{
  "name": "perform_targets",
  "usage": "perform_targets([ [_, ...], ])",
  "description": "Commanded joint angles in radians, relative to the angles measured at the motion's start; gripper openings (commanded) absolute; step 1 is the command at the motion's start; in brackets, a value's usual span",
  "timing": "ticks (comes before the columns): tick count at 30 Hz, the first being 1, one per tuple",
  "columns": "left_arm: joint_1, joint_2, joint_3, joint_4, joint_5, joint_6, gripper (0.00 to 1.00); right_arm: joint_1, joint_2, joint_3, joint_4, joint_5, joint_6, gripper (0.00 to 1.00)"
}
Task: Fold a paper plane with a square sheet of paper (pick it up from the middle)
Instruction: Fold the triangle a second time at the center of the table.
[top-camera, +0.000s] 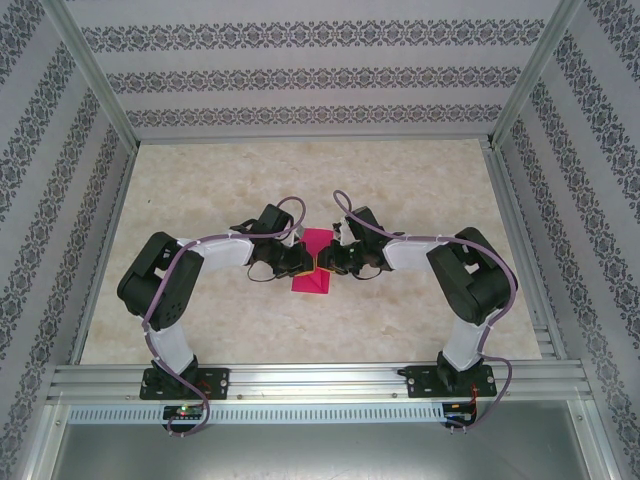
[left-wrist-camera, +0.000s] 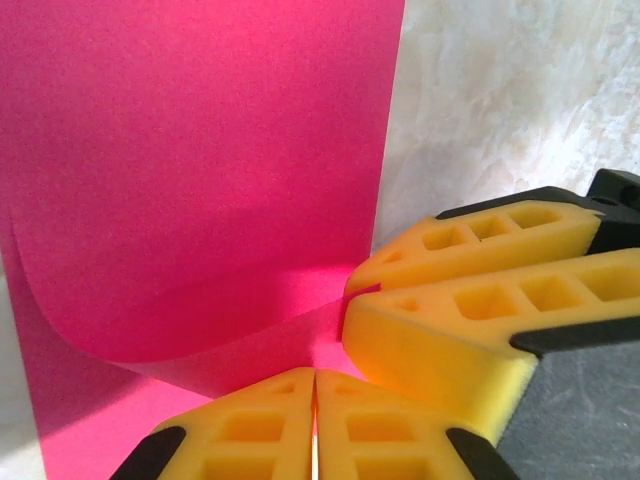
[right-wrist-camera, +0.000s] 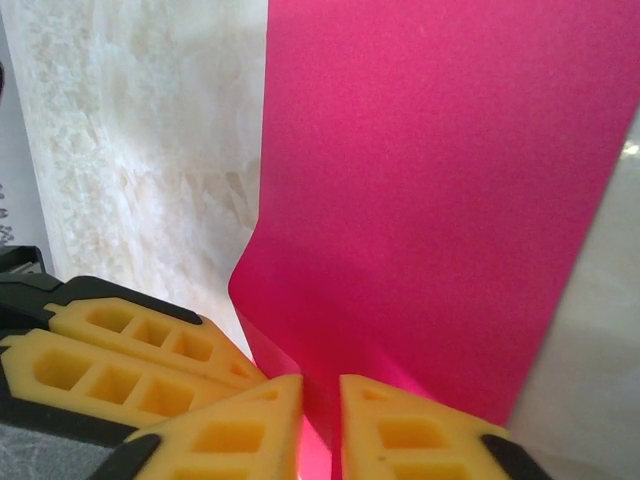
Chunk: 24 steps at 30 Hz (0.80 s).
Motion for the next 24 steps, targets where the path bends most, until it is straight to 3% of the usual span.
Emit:
perform_targets([
  [1,-0.010,-0.006,0.015,-0.026,-0.003,0.021,0.10,0.014,0.009,0.023,0.016,-0.008,-0.003,0.11],
  [16,-0.015,-0.010,0.029,0.011,0.056,0.024,0.14,-0.013,-0.045,0.002,-0.080,0.126,-0.045,0.05],
  [24,-0.021,-0.003,0.045,-0.002,0.051,0.030,0.23,-0.018,-0.063,-0.009,-0.079,0.139,-0.044,0.05],
])
